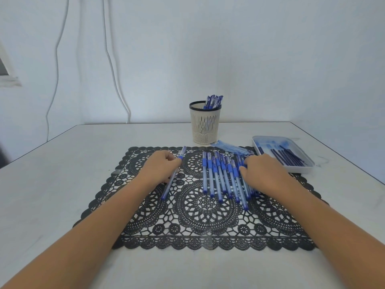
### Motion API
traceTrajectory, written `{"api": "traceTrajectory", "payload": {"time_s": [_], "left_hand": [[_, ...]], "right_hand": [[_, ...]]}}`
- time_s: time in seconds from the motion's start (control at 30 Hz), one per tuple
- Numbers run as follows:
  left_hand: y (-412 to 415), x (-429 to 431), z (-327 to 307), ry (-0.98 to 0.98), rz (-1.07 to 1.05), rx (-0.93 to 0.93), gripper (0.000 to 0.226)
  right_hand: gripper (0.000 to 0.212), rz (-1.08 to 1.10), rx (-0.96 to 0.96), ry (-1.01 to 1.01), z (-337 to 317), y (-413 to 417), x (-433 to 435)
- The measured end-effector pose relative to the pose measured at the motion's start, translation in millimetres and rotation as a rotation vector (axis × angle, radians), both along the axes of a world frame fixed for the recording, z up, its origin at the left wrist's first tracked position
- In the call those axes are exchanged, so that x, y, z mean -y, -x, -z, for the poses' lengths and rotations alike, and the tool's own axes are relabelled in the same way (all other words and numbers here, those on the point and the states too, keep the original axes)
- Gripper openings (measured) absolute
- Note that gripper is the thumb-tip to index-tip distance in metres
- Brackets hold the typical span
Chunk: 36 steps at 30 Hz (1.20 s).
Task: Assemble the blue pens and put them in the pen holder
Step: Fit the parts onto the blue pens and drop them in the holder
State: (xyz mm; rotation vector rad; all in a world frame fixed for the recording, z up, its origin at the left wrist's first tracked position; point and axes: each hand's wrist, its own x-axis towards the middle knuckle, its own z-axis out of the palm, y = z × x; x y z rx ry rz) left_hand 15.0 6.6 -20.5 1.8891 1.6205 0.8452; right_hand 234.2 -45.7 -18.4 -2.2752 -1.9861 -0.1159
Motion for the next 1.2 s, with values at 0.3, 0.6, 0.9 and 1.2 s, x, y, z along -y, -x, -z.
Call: {"api": "traceTrajectory", "payload": {"time_s": [0.3,0.6,0.9,1.2], "left_hand": [[0,4,6,-0.051,-0.010,-0.007,0.016],[-4,4,8,-0.095,0.011,-0.030,0.016],[0,2,11,-0.102,0.021,-0.018,0.017],[0,13,5,-0.154,0.144,-0.034,0.011]], "right_hand": [[0.033,-0.025,-0.193,-0.030,3,-3,-4],[0.036,-0.020,-0.301,-0.018,7,2,-3],[0.029,-0.212,-0.480,-0.073,3,16,3],[0.026,-0.220,-0.500,-0.206,5,17,3]]}}
